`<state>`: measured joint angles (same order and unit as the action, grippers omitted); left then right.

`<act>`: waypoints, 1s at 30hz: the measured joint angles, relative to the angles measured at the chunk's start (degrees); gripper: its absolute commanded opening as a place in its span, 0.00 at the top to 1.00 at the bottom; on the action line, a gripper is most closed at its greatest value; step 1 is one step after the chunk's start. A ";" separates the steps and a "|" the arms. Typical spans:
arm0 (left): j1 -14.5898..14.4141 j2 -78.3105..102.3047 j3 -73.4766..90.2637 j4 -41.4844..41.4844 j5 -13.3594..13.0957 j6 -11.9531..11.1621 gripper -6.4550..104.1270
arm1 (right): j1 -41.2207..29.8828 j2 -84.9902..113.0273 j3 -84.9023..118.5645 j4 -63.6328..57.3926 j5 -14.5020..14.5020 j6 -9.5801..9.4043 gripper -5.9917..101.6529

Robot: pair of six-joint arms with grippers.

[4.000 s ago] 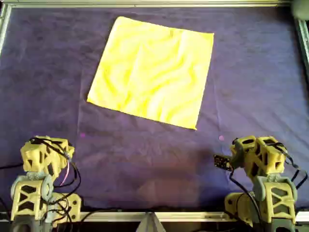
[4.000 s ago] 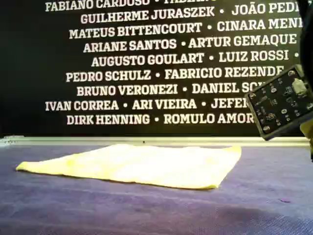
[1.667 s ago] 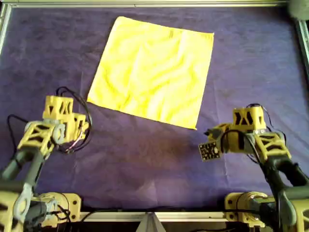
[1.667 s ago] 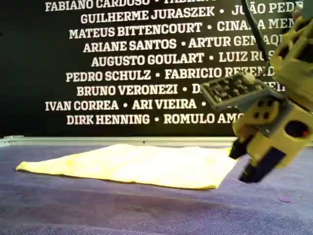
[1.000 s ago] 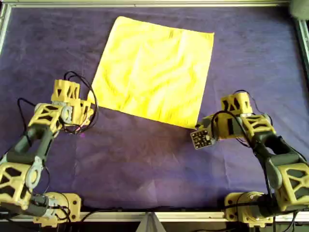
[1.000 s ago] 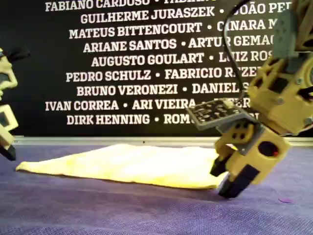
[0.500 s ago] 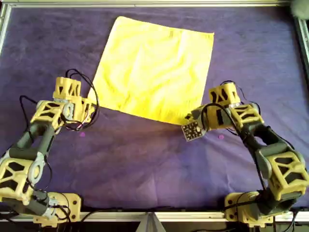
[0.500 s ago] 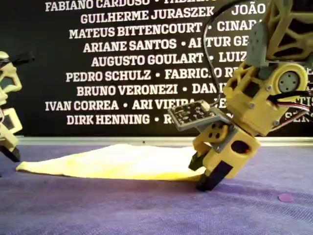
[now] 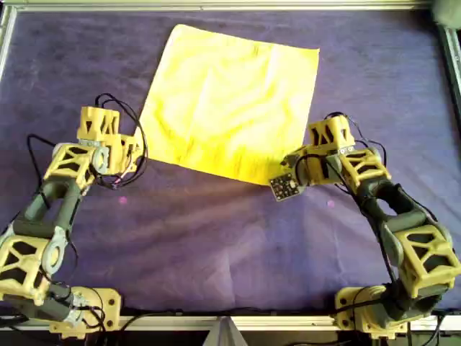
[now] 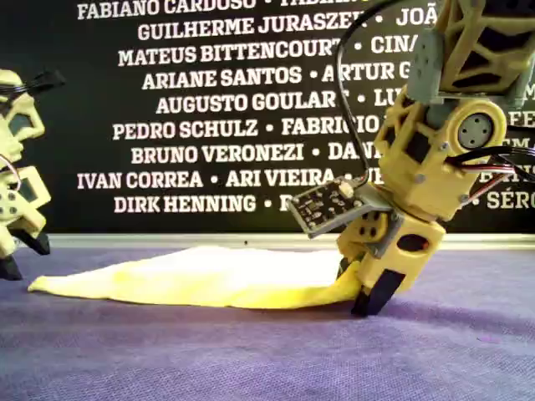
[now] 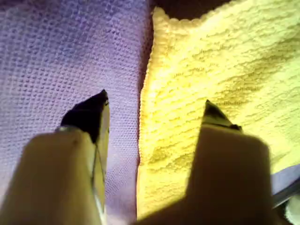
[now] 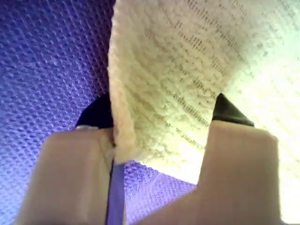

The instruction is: Fold a cloth

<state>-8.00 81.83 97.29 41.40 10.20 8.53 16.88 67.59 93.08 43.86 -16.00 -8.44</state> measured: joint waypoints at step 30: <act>-0.09 -21.36 -21.62 -0.44 0.00 -0.18 0.36 | 0.00 0.00 0.00 0.00 0.09 0.00 0.47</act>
<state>-8.09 60.47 75.67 40.96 10.20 8.35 16.88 67.59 93.08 43.86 -15.91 -8.44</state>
